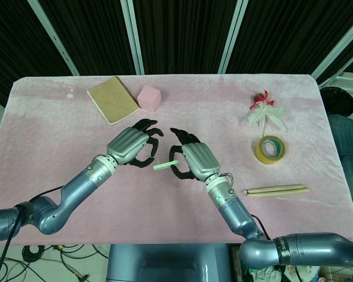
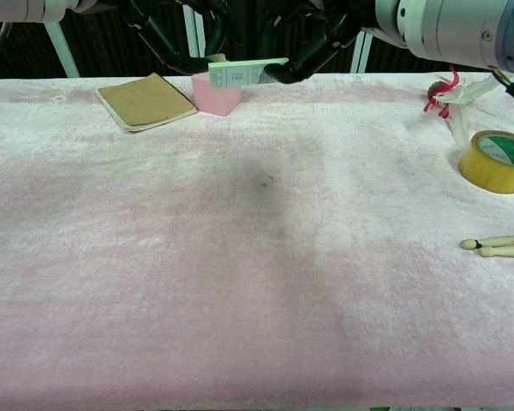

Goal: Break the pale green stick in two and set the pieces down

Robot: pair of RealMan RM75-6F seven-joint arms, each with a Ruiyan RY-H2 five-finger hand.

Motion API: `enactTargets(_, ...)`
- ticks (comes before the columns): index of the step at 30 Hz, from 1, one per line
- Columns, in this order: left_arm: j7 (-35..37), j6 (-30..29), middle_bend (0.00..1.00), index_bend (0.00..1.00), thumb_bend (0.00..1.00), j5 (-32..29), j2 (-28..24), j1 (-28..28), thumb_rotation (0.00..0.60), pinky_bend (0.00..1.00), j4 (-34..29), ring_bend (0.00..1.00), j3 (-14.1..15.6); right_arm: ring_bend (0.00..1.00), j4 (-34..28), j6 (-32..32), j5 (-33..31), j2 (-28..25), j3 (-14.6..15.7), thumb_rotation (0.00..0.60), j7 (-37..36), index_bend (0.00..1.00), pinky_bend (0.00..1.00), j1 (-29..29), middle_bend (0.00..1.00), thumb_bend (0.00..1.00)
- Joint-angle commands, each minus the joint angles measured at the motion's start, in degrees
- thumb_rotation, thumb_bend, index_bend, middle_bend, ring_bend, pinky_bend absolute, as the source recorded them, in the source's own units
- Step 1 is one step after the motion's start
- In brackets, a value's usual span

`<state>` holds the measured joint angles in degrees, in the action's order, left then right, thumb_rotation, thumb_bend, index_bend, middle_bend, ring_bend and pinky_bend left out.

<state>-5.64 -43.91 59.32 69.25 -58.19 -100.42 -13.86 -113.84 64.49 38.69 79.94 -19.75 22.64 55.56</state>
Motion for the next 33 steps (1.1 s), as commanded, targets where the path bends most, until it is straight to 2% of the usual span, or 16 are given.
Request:
enactTargets(1, 0.0, 0.01, 0.22, 0.62, 0.41, -0.01, -0.03, -0.04, 0.6, 0.0, -0.09, 0.0, 0.0, 0.0, -0.09, 0.03, 0.03, -0.1, 0.02, 0.6, 0.03, 0.79, 0.08, -0.01, 0.0, 0.45)
enactTargets(33, 0.21, 0.37, 0.23, 0.65, 0.49, -0.47, 0.28, -0.46, 0.6, 0.0, -0.03, 0.0, 0.09, 0.0, -0.05, 0.0, -0.31, -0.17, 0.09, 0.6, 0.23, 0.79, 0.08, 0.42, 0.0, 0.45)
